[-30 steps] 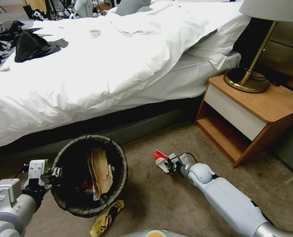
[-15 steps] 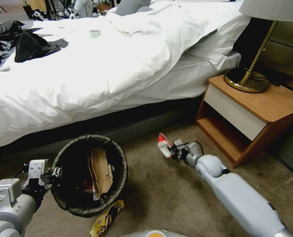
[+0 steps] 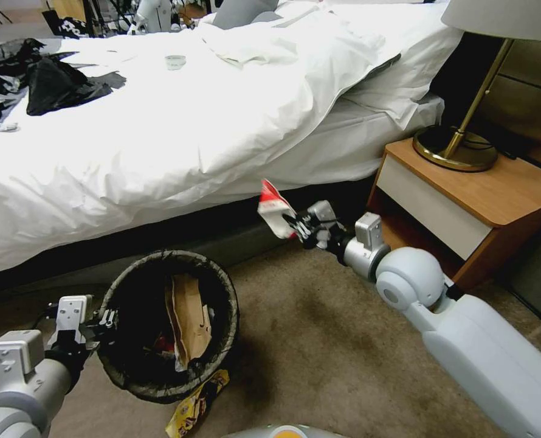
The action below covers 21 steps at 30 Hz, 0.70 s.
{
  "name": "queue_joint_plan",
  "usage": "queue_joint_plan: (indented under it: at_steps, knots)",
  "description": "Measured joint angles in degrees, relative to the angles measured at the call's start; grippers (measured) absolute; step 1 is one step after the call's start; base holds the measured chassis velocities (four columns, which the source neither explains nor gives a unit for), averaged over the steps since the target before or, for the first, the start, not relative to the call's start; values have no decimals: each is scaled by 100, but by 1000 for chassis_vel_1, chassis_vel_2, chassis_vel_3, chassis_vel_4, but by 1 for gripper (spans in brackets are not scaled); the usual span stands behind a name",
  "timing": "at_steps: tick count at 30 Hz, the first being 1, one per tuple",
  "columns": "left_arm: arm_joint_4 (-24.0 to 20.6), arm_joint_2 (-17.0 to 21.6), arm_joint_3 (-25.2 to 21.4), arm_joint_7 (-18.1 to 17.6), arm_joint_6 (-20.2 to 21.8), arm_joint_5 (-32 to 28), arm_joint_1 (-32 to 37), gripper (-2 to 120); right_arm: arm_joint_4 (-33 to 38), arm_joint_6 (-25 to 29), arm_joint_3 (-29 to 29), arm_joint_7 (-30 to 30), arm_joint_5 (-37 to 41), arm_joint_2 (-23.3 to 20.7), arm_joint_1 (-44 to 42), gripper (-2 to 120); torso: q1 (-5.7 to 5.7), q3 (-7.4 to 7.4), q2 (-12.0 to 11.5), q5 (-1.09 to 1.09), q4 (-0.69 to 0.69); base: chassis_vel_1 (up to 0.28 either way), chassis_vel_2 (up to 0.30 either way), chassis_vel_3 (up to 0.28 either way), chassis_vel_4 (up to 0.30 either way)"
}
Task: Pick up the trash bin, then pick up the garbage from the floor and place it into the trash bin.
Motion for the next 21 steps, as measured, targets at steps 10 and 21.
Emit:
queue_joint_plan:
  at_steps: [10,21]
  knots:
    - [0,24,27,-7,0,-6,-23,1,626,-328,-626,76,468,201,497,0,0,0,0,-1,0,0,0,0,0]
    - [0,13,68,-20,0,-19,-66,1,883,-482,-1404,58,626,281,670,0,0,0,0,0,-1,0,0,0,0]
